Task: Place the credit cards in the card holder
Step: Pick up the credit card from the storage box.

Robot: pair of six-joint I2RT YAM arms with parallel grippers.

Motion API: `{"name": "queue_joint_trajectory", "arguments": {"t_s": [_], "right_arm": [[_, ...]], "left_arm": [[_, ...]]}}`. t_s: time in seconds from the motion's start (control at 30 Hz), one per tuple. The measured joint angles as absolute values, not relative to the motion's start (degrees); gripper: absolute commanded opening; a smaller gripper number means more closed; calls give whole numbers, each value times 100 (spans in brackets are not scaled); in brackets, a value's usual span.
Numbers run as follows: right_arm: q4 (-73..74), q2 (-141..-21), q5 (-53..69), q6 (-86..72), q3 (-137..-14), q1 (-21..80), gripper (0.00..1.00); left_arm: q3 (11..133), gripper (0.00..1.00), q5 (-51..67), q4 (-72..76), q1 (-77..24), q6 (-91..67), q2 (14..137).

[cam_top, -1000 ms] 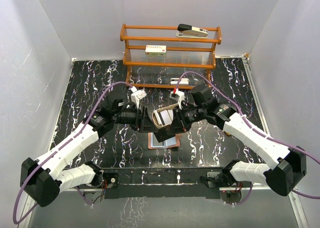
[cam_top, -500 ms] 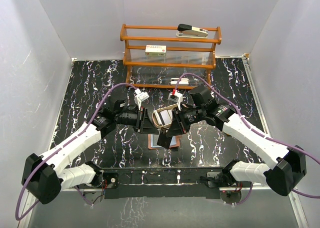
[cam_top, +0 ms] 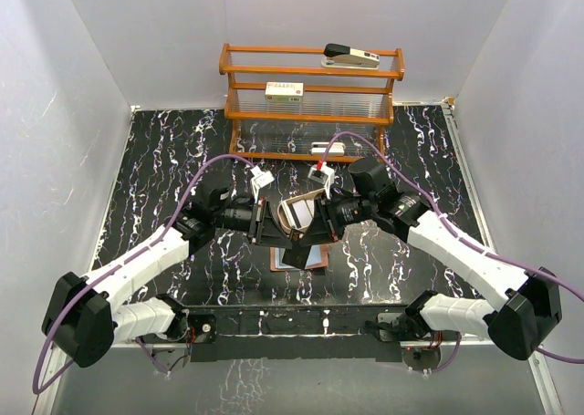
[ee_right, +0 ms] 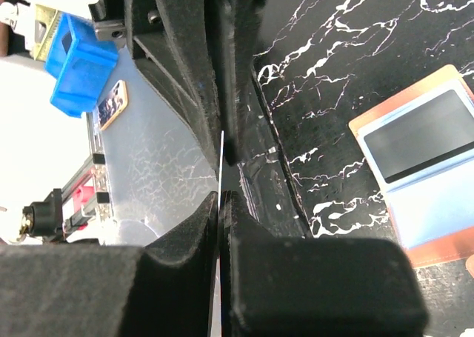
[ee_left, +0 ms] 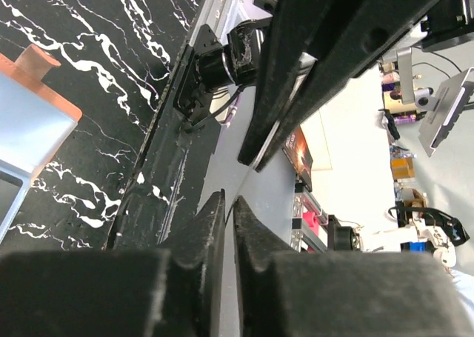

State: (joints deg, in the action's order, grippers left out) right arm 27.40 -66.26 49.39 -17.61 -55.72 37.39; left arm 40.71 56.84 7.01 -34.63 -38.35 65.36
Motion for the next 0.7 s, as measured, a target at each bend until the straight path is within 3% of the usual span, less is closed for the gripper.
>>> {"name": "queue_joint_trajectory", "arguments": {"t_s": [0.07,0.27,0.43,0.7], "right_arm": [[2668,-6624,4895,-1850,-5502,3739,20],[2563,-6525,4224,-2206,-5402,3739,50],[2508,-6066,3177,-2598,-5179,3739,58],[2613,-5951,1586,-3079,-4512,3739,52]], "left_arm": [[4010,0,5732,810,-3463,-3924,6539],[3964,0,5478,823,-3465,-3964,6536],[3765,0,4939,781,-3465,-4058,6536],[3347,0,3887,757,-3465,-4464,6814]]}}
